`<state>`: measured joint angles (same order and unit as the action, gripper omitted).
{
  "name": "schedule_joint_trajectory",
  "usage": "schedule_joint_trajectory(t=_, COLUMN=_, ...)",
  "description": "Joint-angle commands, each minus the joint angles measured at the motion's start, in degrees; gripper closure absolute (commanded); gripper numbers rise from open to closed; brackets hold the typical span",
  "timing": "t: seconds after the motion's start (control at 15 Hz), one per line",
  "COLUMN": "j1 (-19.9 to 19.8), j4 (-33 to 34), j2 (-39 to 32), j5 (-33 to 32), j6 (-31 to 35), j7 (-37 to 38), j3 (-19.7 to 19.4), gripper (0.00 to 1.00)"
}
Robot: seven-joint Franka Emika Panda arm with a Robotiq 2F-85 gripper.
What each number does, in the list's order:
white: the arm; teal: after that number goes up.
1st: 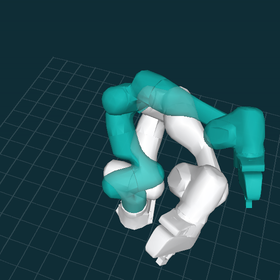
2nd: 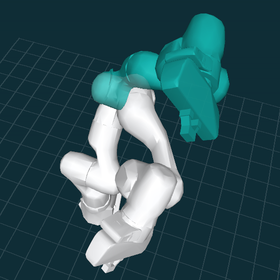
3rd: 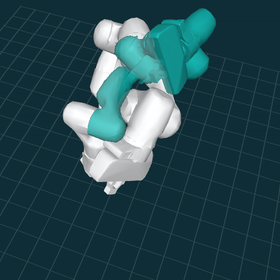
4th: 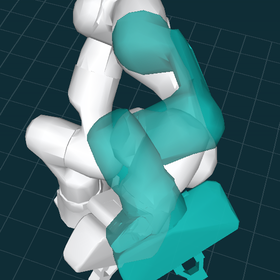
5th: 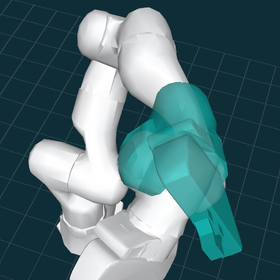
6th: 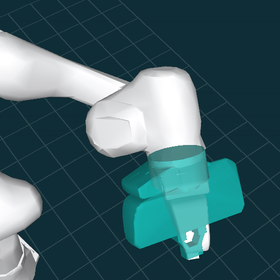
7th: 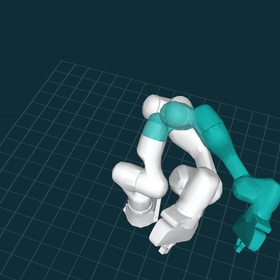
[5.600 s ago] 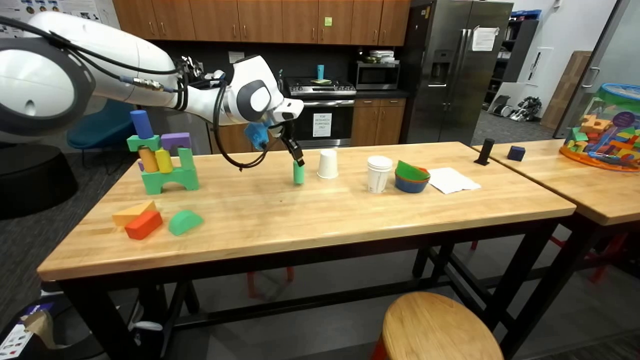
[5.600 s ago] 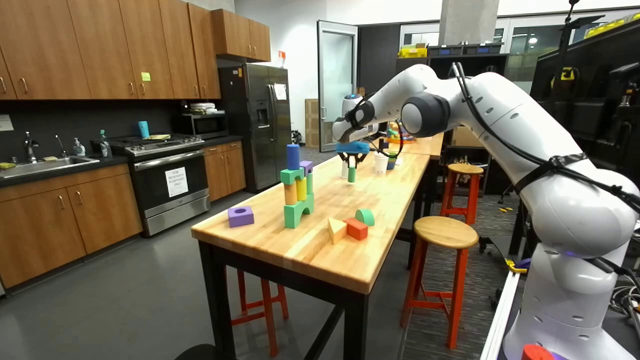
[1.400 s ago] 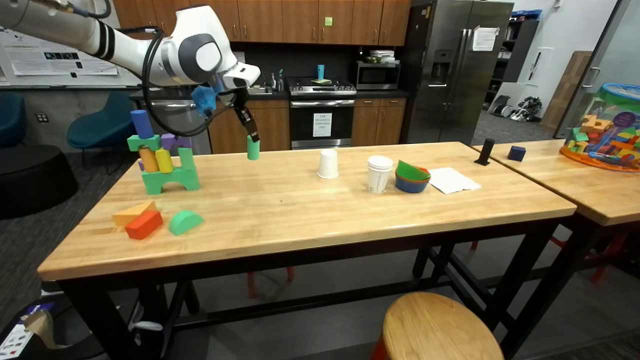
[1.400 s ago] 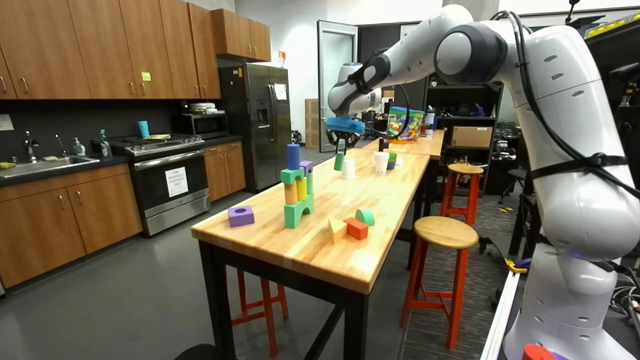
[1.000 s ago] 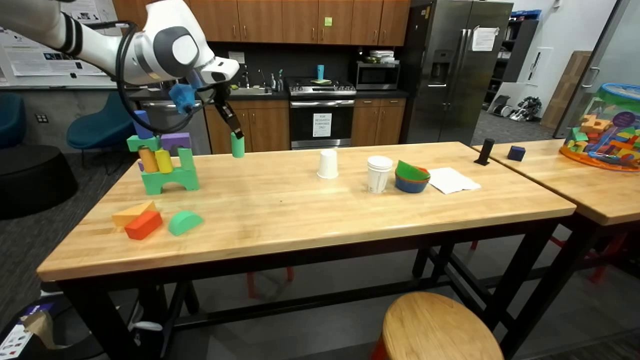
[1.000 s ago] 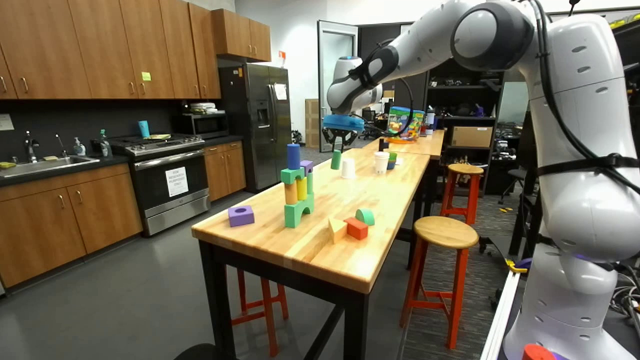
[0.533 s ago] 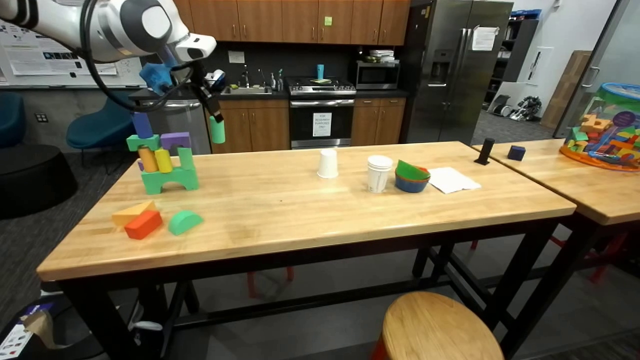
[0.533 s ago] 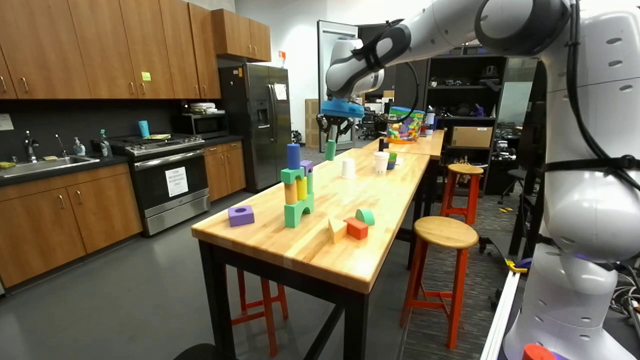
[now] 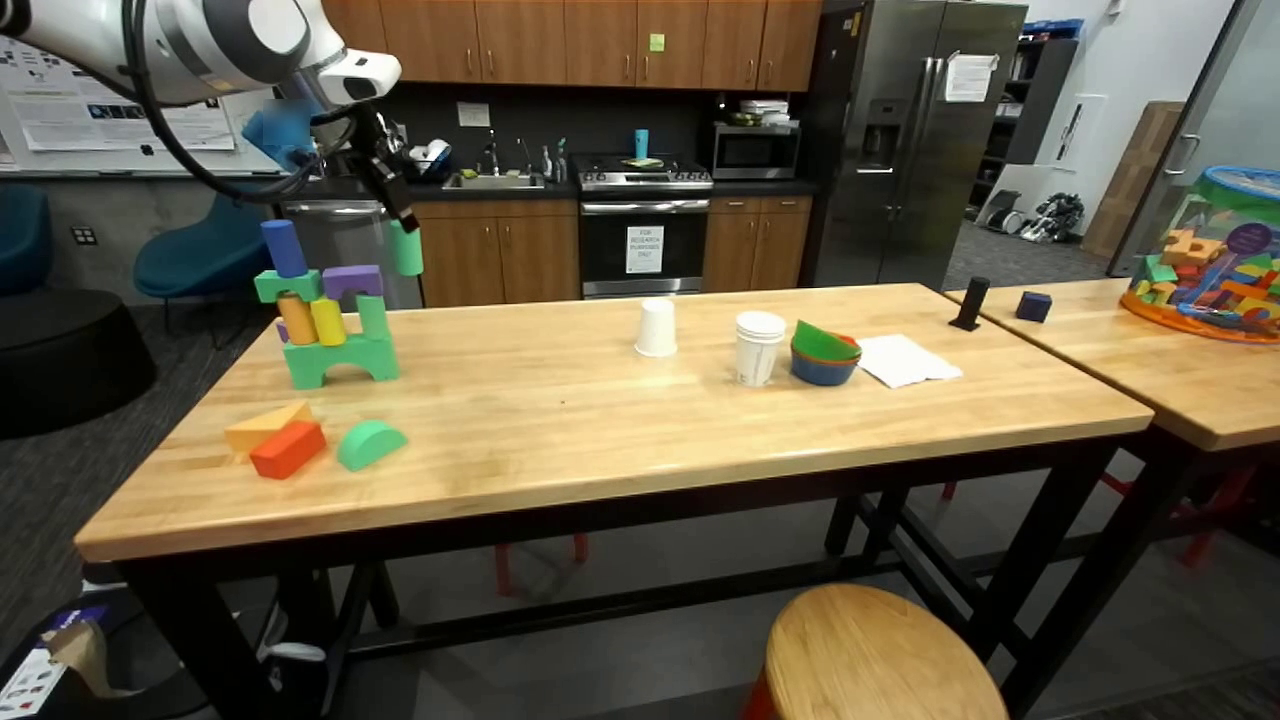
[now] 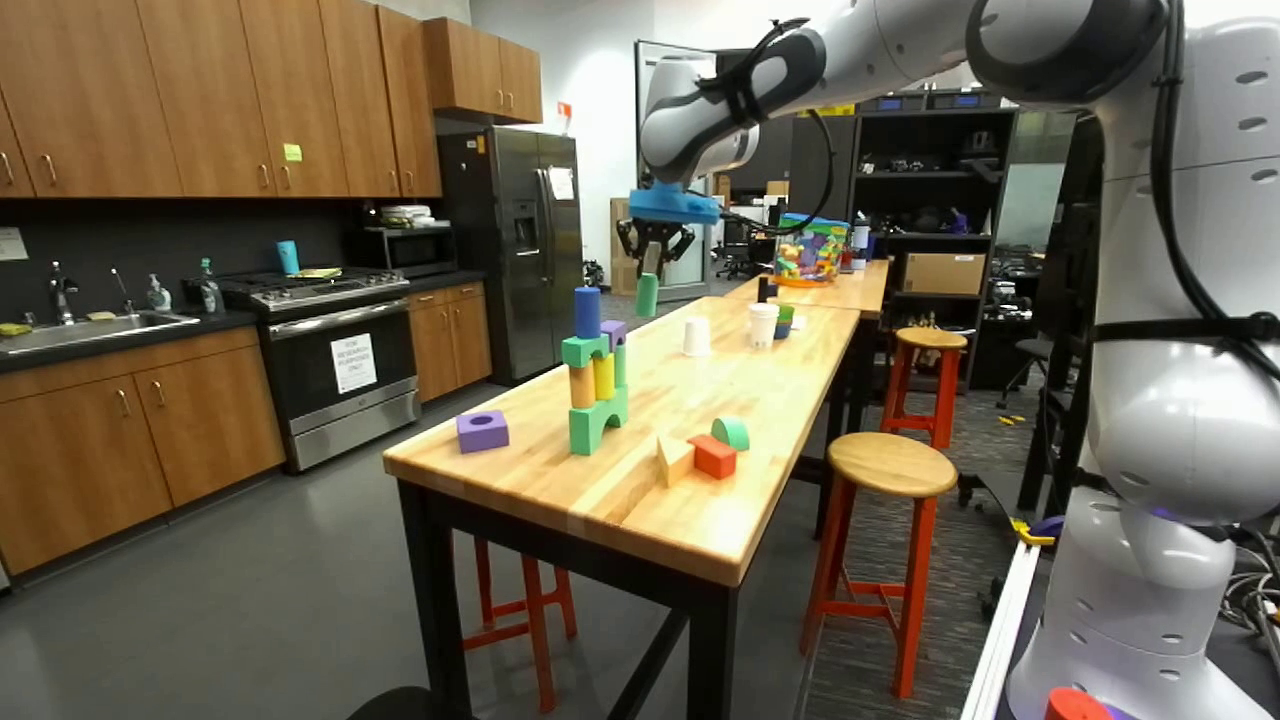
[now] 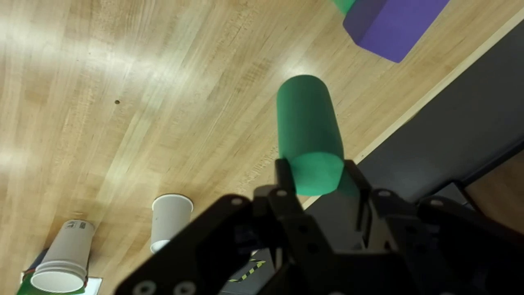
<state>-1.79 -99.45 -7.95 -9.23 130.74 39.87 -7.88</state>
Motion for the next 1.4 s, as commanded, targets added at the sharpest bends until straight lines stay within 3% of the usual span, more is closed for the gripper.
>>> schedule_joint_trajectory(t=0.0, j1=-0.35, j4=0.18, j2=-0.03, j5=0.04, j6=-0.18, j7=-0.25, j3=0.34, gripper=0.67)
schedule_joint_trajectory(t=0.2, j1=-0.39, j4=0.18, j2=-0.03, j5=0.05, j6=-0.18, j7=-0.42, j3=0.33, gripper=0.67)
schedule_joint_trajectory(t=0.27, j1=-0.39, j4=0.18, j2=-0.03, j5=0.05, j6=-0.18, j7=-0.45, j3=0.33, gripper=0.92)
schedule_joint_trajectory(t=0.67, j1=-3.88, j4=0.47, j2=-0.79, j5=3.98, j6=0.04, j7=-6.61, j3=-1.02, gripper=0.92)
schedule_joint_trajectory(t=1.0, j1=-6.72, j4=3.53, j2=-2.06, j5=8.24, j6=-0.99, j7=-18.35, j3=-1.58, gripper=0.92)
schedule_joint_trajectory(t=1.33, j1=-6.38, j4=7.08, j2=-3.30, j5=11.17, j6=-2.12, j7=-26.47, j3=-0.28, gripper=0.92)
